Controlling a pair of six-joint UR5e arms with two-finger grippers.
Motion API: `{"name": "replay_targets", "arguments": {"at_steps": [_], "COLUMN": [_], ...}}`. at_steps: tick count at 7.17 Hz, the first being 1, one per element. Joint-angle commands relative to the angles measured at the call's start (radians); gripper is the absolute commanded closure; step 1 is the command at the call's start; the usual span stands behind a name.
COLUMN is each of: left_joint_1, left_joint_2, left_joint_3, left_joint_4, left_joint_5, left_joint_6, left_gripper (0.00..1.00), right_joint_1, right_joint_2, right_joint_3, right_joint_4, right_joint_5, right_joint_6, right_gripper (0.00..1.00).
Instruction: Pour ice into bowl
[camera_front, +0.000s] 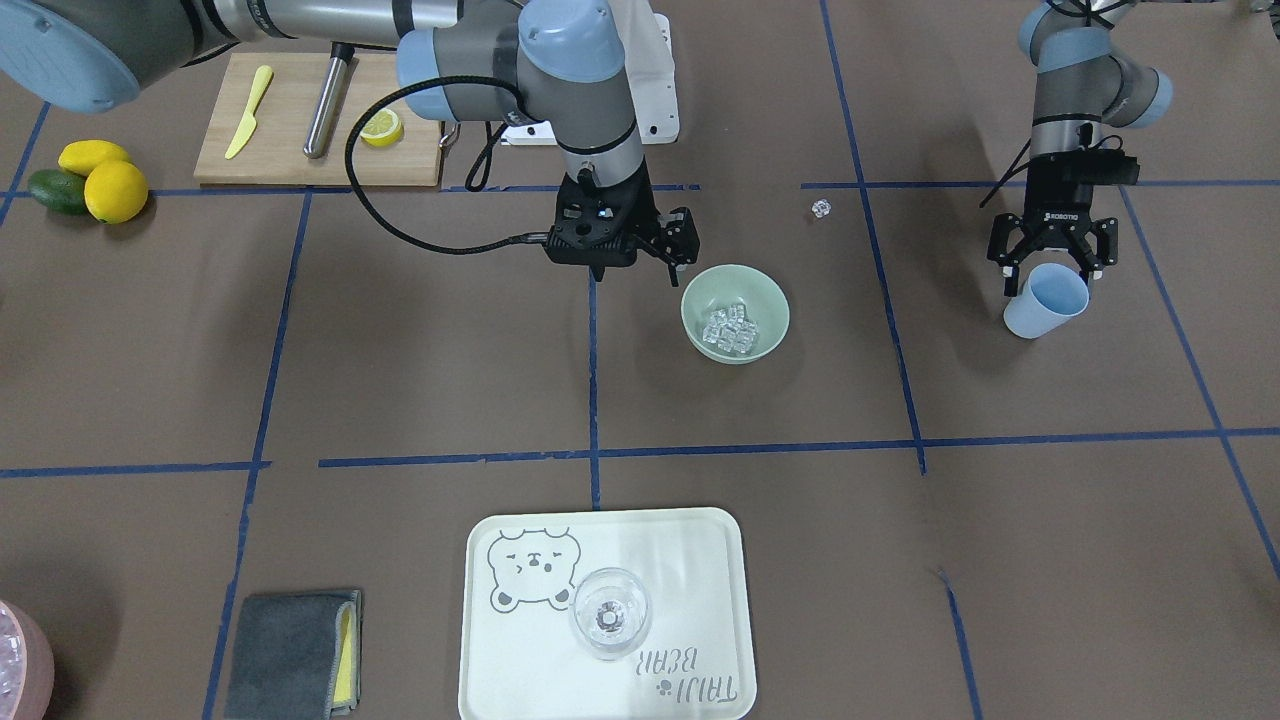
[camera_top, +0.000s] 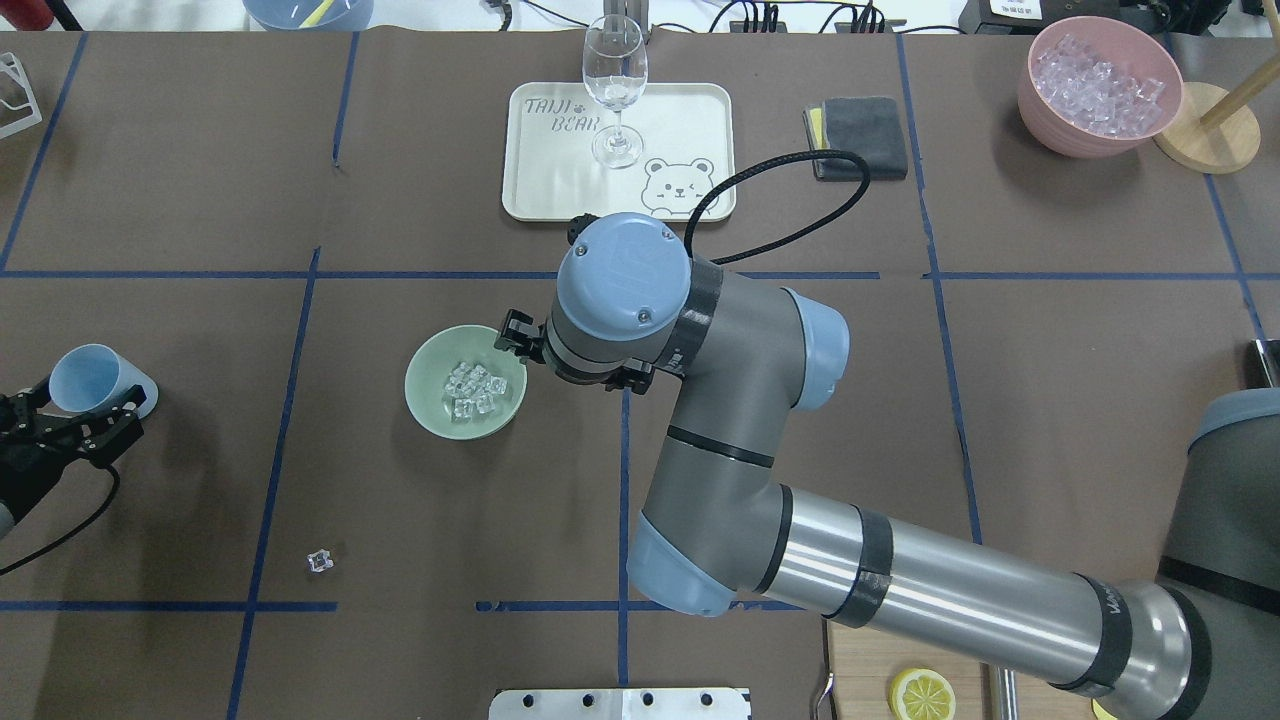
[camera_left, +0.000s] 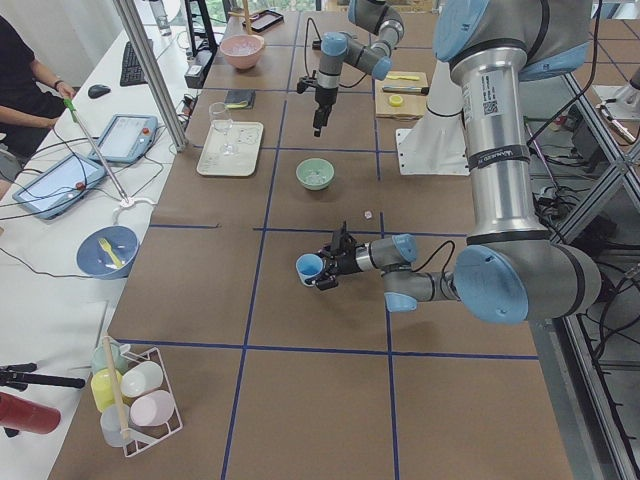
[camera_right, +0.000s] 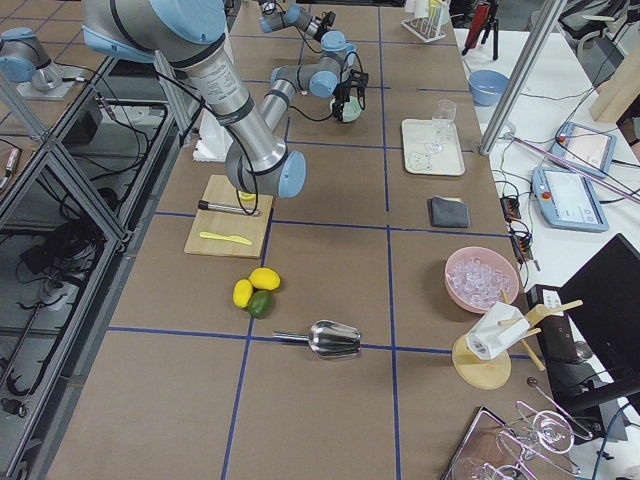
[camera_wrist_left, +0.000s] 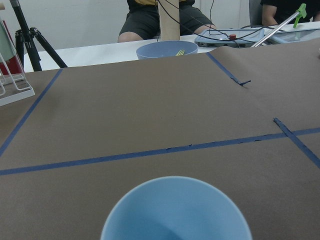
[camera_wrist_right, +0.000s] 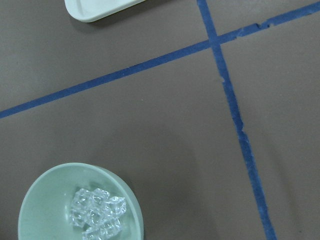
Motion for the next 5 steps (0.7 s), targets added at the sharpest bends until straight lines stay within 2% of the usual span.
{"name": "replay_targets", "arguments": {"at_steps": [1, 2, 4, 5], "left_joint_1": [-0.019, -0.054, -0.115, -0.140], "left_joint_2": [0.032, 0.032, 0.038, 0.038], "left_joint_3": [-0.040, -0.075, -0.096, -0.106], "left_joint_4": [0.002, 0.005, 0.006, 0.006], "left_joint_5": [-0.028, -0.057, -0.086, -0.110], "left_joint_6": [0.019, 0.049, 0.106, 0.132], "left_gripper": [0.00, 0.00, 0.00, 0.00], "right_joint_1": [-0.008, -0.008, -0.023, -0.035], "right_joint_2": [0.033, 0.051, 0.120, 0.119], "right_joint_3": [-0.074, -0.108, -0.249, -0.275], "right_joint_4": [0.022, 0.025, 0.081, 0.103], "right_joint_5": [-0.003, -0.011, -0.032, -0.032], "right_joint_6": [0.006, 0.004, 0.003, 0.000], "right_gripper": [0.00, 0.00, 0.00, 0.00]}}
